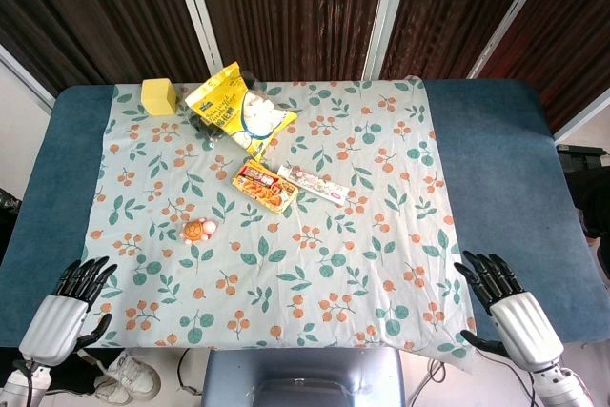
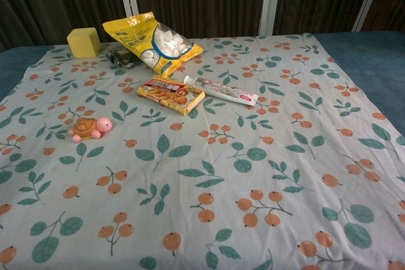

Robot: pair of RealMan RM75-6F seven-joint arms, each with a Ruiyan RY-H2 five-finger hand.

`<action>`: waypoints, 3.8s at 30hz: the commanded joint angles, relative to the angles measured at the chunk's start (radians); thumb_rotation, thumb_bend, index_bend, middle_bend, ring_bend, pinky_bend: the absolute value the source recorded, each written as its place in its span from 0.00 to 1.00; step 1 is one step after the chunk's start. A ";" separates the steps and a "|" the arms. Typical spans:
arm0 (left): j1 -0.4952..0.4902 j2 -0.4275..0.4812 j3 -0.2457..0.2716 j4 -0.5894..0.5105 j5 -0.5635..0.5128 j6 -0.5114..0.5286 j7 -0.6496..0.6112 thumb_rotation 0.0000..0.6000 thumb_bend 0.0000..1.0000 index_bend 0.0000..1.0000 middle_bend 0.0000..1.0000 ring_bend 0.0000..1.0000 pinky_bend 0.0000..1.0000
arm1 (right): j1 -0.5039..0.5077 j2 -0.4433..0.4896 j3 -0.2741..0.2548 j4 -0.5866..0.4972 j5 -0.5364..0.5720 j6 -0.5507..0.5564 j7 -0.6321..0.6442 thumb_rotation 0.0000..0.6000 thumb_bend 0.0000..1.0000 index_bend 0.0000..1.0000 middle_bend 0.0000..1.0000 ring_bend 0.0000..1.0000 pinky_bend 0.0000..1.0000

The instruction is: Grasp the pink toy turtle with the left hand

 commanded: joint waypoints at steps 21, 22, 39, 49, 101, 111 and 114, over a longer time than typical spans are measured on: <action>-0.302 -0.324 -0.218 0.241 -0.185 -0.346 0.060 1.00 0.38 0.09 0.15 0.85 0.99 | 0.021 -0.018 0.014 -0.011 0.015 -0.034 -0.009 1.00 0.12 0.00 0.00 0.00 0.00; -0.316 -0.344 -0.226 0.264 -0.196 -0.361 0.059 1.00 0.38 0.10 0.16 0.89 1.00 | 0.023 -0.020 0.015 -0.011 0.019 -0.038 -0.010 1.00 0.12 0.00 0.00 0.00 0.00; -0.425 -0.584 -0.245 0.575 -0.272 -0.406 0.140 1.00 0.38 0.27 0.28 0.97 1.00 | 0.026 -0.013 0.024 -0.011 0.036 -0.032 0.004 1.00 0.12 0.00 0.00 0.00 0.00; -0.438 -0.628 -0.235 0.657 -0.279 -0.383 0.141 1.00 0.39 0.46 0.48 0.97 1.00 | 0.023 -0.007 0.021 -0.012 0.027 -0.021 0.012 1.00 0.12 0.00 0.00 0.00 0.00; -0.443 -0.637 -0.180 0.687 -0.257 -0.338 0.088 1.00 0.41 0.53 0.55 1.00 1.00 | 0.023 -0.003 0.019 -0.016 0.026 -0.020 0.011 1.00 0.12 0.00 0.00 0.00 0.00; -0.442 -0.688 -0.182 0.782 -0.221 -0.245 0.005 1.00 0.41 0.88 0.90 1.00 1.00 | 0.023 -0.004 0.019 -0.016 0.025 -0.022 0.010 1.00 0.12 0.00 0.00 0.00 0.00; -0.442 -0.696 -0.178 0.800 -0.218 -0.244 -0.010 1.00 0.41 0.88 0.90 1.00 1.00 | 0.024 -0.004 0.018 -0.016 0.026 -0.023 0.009 1.00 0.12 0.00 0.00 0.00 0.00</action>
